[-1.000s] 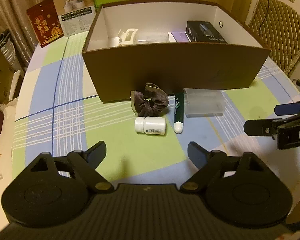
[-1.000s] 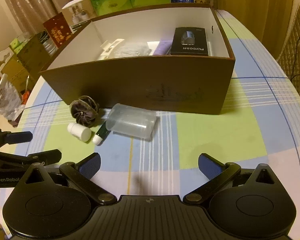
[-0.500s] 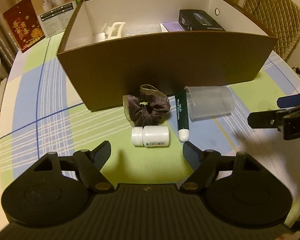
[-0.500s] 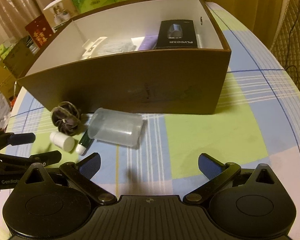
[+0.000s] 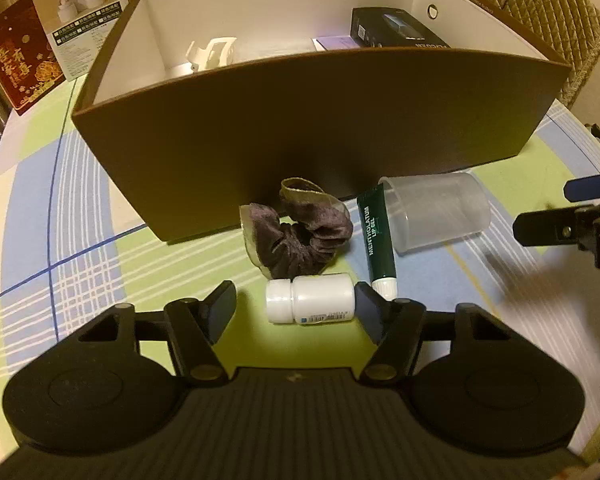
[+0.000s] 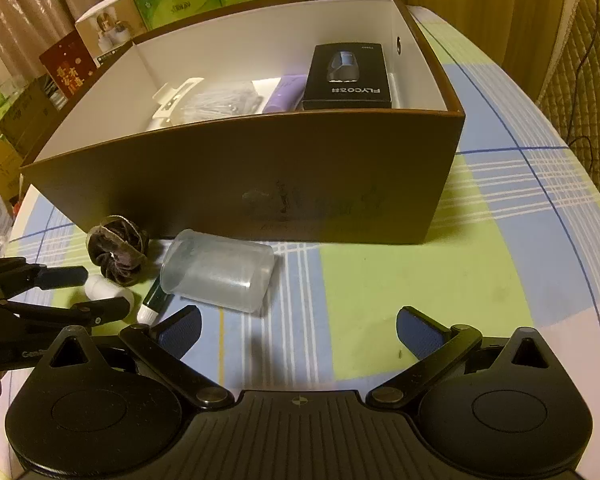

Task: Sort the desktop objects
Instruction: 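Grasp the white pill bottle with the left tool while the right tool grasps the clear case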

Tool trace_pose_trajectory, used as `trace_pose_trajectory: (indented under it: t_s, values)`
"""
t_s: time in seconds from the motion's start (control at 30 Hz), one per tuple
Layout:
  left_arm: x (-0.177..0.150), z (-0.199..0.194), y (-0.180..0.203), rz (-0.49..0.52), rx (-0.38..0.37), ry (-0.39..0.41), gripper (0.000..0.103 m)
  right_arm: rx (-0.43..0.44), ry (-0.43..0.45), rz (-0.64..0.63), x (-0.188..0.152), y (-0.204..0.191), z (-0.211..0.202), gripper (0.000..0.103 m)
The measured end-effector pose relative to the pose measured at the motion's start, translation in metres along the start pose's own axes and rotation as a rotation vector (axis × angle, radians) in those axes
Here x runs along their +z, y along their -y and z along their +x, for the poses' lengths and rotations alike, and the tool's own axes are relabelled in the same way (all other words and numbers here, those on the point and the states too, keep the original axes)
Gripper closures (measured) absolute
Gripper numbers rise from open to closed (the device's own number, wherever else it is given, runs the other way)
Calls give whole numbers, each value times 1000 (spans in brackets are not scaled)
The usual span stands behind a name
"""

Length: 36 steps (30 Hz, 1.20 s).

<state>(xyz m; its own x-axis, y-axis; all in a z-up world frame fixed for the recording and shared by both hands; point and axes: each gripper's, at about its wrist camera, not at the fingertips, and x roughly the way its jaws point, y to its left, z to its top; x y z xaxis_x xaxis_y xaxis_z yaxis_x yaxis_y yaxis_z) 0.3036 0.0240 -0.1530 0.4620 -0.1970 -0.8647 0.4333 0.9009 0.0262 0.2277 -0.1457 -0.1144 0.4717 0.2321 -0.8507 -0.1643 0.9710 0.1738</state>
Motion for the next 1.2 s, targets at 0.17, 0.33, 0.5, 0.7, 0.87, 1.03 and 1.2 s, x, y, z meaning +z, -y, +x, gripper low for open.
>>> trace_pose_trajectory:
  t_s: [0.17, 0.33, 0.5, 0.7, 0.87, 1.03, 1.2]
  values:
    - [-3, 3, -6, 0, -13, -9, 60, 18, 9, -41, 3, -5, 3, 2]
    - [-11, -2, -24, -53, 17, -14, 61, 95, 36, -192, 6, -21, 7, 2]
    - [-20, -9, -44, -105, 57, -28, 61, 148, 67, -407, 3, -40, 16, 17]
    - [-30, -16, -59, -153, 80, -39, 61, 165, 88, -610, 0, -57, 32, 25]
    - [-33, -19, -59, -163, 90, -41, 61, 164, 51, -706, -4, -65, 50, 42]
    - [-35, -20, -57, -164, 91, -44, 61, 177, -38, -665, -5, -63, 52, 71]
    - [-35, -20, -56, -160, 86, -47, 61, 195, -125, -560, -15, -59, 45, 74]
